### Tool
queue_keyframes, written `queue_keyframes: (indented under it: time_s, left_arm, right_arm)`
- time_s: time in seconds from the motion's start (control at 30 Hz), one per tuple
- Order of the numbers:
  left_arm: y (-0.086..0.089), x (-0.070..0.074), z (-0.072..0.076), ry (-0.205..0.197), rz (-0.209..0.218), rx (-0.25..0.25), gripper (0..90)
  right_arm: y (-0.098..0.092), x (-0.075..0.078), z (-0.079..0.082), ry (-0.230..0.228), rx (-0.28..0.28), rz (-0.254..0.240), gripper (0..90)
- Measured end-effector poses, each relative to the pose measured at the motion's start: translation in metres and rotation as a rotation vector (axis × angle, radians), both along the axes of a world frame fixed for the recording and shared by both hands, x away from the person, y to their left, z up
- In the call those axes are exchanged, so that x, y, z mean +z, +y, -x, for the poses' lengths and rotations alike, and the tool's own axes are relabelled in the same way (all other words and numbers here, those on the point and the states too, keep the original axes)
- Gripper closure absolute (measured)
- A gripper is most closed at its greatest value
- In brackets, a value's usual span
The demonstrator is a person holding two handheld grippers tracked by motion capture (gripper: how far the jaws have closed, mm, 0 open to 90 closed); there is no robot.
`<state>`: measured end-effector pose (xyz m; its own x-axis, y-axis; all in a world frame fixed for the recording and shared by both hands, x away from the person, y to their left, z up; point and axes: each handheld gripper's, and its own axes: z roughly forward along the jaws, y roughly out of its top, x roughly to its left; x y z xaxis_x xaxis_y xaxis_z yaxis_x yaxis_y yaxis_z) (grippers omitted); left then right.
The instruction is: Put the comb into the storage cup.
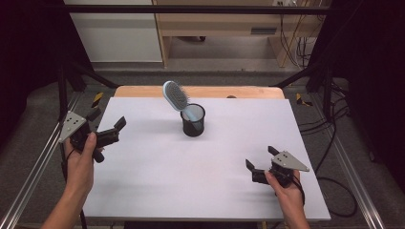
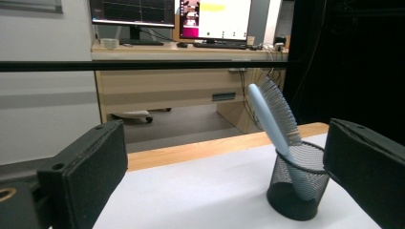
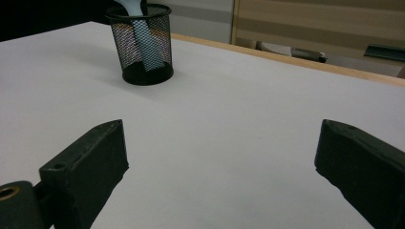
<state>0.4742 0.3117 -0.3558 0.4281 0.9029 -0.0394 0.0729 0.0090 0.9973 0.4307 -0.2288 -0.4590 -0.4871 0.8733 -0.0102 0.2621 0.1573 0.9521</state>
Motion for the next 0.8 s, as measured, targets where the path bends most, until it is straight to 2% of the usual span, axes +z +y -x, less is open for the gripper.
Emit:
queue_keyframes:
  time_s: [0.23,0.5,0.8]
  left_arm:
    - [0.009,-0.006,0.007,-0.002,-0.004,0.018,1.4]
    - [0.022,-0.004,0.017,-0.006,-0.032,0.029,1.4]
    - [0.032,-0.011,0.024,-0.001,-0.032,0.037,1.4]
  right_arm:
    - [0.0,-0.001,0.0,0.01,0.004,0.003,3.8]
    - [-0.002,0.0,0.001,0.015,0.002,0.001,3.9]
    - [-0.003,0.0,0.001,0.014,0.003,0.0,4.0]
